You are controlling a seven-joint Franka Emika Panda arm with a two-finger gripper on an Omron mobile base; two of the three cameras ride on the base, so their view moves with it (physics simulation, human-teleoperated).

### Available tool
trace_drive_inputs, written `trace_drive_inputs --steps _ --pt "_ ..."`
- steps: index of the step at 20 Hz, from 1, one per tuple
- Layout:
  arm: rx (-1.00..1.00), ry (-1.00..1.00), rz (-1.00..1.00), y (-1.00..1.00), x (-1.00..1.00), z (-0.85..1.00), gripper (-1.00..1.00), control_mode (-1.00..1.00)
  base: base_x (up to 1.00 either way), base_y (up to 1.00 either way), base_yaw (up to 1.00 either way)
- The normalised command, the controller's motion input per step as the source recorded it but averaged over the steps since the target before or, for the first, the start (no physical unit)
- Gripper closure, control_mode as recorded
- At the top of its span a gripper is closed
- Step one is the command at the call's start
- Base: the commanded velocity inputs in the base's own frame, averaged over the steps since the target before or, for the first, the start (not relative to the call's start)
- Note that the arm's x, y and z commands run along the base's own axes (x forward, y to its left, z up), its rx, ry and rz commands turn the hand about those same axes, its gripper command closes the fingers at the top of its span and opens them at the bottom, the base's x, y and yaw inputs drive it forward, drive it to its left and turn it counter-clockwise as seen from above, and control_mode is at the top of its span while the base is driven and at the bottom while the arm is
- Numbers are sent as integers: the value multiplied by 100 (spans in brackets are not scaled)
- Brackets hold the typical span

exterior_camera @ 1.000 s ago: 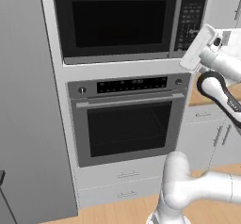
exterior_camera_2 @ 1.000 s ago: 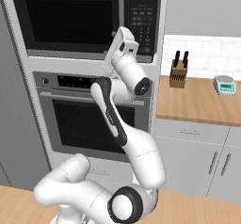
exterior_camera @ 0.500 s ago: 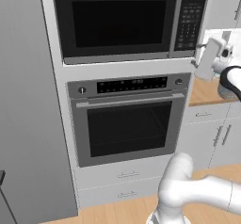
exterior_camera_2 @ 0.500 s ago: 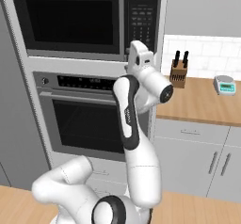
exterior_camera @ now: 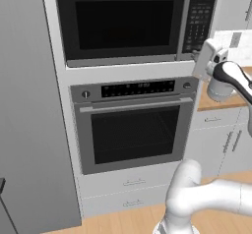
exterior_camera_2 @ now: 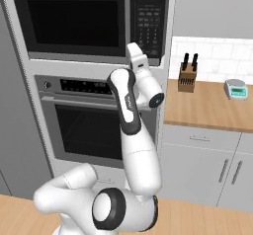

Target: Pick the avocado from the sink and place it in the bowl. Then pick the bowl and place it in the microwave. Then close the microwave door and press the start button.

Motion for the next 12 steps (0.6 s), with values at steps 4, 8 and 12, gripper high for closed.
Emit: trace_drive_inputs --steps 4,8,12 --pt "0 0 -9 -18 33 2 100 -100 0 0 0" --pt "0 0 -8 -10 29 0 100 -100 0 0 0" --pt "0 0 -7 -20 32 2 100 -100 0 0 0"
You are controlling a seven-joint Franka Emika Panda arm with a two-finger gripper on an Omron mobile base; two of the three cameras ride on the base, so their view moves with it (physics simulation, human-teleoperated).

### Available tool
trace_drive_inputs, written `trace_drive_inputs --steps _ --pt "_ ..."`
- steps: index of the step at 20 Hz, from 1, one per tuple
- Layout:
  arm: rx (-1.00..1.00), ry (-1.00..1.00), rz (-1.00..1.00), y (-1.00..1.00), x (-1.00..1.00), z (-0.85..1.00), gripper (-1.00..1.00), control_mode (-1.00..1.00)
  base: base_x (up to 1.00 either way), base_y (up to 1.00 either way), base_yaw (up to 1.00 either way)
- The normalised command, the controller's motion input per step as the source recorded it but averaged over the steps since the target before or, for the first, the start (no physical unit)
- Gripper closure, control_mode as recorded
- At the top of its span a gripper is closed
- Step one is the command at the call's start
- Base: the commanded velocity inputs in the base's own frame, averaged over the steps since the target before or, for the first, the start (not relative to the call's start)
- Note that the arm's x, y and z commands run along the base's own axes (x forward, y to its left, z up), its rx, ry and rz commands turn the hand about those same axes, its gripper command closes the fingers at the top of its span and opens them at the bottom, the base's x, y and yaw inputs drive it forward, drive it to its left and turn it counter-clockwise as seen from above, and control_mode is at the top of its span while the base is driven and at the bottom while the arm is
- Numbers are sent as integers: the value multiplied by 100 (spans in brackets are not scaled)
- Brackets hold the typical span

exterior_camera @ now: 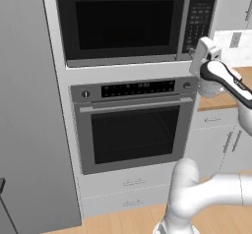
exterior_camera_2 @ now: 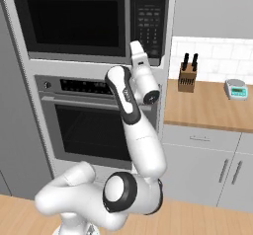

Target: Pick the avocado from the sink and place it in the bowl. Then pick the bowl and place it in the microwave. Then close the microwave door and press the start button.

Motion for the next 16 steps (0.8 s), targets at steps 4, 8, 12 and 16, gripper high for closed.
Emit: trace_drive_inputs --steps 4,8,12,16 --pt "0 4 -7 -16 54 4 100 -100 0 0 0" --pt "0 8 -7 -5 62 1 100 -100 0 0 0" --pt "0 7 -5 -11 50 0 100 -100 0 0 0" --pt "0 2 -1 -25 9 1 100 -100 0 0 0"
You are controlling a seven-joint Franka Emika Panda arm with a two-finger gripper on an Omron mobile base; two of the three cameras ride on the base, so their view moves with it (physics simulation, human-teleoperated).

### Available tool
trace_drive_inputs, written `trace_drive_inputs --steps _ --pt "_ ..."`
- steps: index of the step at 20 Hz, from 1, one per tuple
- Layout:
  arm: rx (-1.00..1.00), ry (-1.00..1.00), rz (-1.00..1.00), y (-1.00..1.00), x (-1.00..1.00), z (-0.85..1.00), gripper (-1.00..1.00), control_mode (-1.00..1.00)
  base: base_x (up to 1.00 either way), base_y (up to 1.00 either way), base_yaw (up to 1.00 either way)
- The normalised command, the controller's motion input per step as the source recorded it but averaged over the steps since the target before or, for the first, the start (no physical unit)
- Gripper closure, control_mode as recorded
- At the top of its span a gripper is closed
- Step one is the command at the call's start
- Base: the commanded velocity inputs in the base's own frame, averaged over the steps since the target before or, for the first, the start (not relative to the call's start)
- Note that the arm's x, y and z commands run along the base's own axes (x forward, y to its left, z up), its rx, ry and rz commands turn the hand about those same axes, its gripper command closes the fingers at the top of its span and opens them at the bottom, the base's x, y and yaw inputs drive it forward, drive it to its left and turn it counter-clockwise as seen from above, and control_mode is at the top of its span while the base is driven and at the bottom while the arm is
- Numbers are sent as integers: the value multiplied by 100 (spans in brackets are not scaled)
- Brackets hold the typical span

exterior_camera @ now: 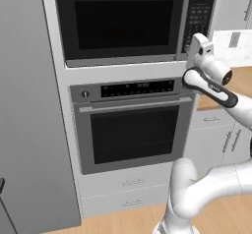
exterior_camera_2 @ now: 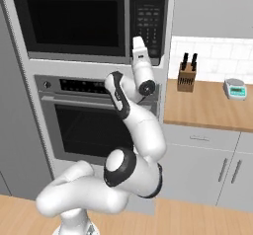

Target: Pick the avocado from the sink and place it in the bowl. Then pick the bowl and place it in the microwave. Then close the microwave door and press the start button.

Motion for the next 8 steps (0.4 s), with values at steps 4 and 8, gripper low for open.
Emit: trace_drive_inputs --steps 4,8 --pt "4 -2 0 -56 -96 1 100 -100 0 0 0" --pt "1 0 2 -46 -100 -17 100 -100 0 0 0"
